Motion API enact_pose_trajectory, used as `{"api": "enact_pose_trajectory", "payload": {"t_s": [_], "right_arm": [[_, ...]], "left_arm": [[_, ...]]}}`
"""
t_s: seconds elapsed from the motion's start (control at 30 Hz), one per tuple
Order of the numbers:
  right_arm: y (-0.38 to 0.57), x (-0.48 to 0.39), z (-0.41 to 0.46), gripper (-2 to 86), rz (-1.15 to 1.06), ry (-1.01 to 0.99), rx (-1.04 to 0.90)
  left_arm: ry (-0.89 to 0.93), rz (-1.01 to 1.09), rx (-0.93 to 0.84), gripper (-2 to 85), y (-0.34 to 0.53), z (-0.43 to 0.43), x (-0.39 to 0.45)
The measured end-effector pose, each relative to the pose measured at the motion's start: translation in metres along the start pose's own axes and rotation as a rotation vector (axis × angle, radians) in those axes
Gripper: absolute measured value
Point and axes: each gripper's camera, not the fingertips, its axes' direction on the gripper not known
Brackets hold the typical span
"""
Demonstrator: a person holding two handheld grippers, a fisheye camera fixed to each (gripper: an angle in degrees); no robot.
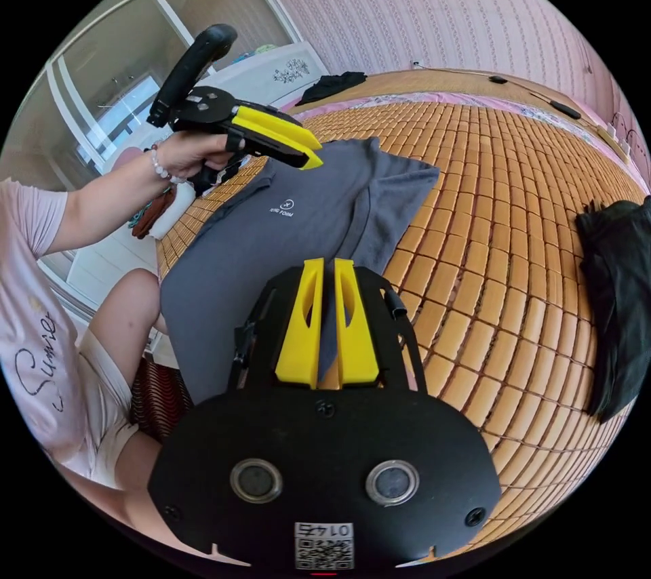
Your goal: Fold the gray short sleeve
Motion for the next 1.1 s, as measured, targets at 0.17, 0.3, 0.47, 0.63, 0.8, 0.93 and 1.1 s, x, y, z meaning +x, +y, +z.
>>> {"api": "enact_pose_trajectory", "payload": {"t_s": [0.17, 0.3, 0.47, 0.63, 0.8, 0.93, 1.1], "right_arm": [[0.004, -0.012, -0.006, 2.6, 0.064, 0.114, 0.042], [-0.007, -0.013, -0.002, 3.6, 0.14, 0.135, 0.051], [-0.068, -0.006, 0.006, 11.3, 0.159, 0.202, 0.096], [-0.134, 0.027, 0.033, 13.1, 0.171, 0.369, -0.043], [-0.168, 0.055, 0.071, 13.9, 0.23, 0.331, -0.17], [-0.184, 0.049, 0.086, 9.4, 0.233, 0.322, -0.164], [-0.201, 0.042, 0.096, 1.4, 0.223, 0.384, -0.198]], "left_arm": [[-0.031, -0.019, 0.02, 8.2, 0.059, -0.035, -0.035], [0.007, -0.105, 0.07, 6.9, 0.114, -0.054, -0.078], [0.194, -0.346, 0.191, 7.6, 0.218, -0.061, -0.178], [0.362, -0.577, 0.237, 8.5, 0.283, -0.045, -0.254], [0.412, -0.707, 0.251, 9.6, 0.306, -0.03, -0.304], [0.422, -0.757, 0.247, 8.0, 0.311, -0.026, -0.332], [0.442, -0.7, 0.204, 0.4, 0.313, -0.035, -0.355]]}}
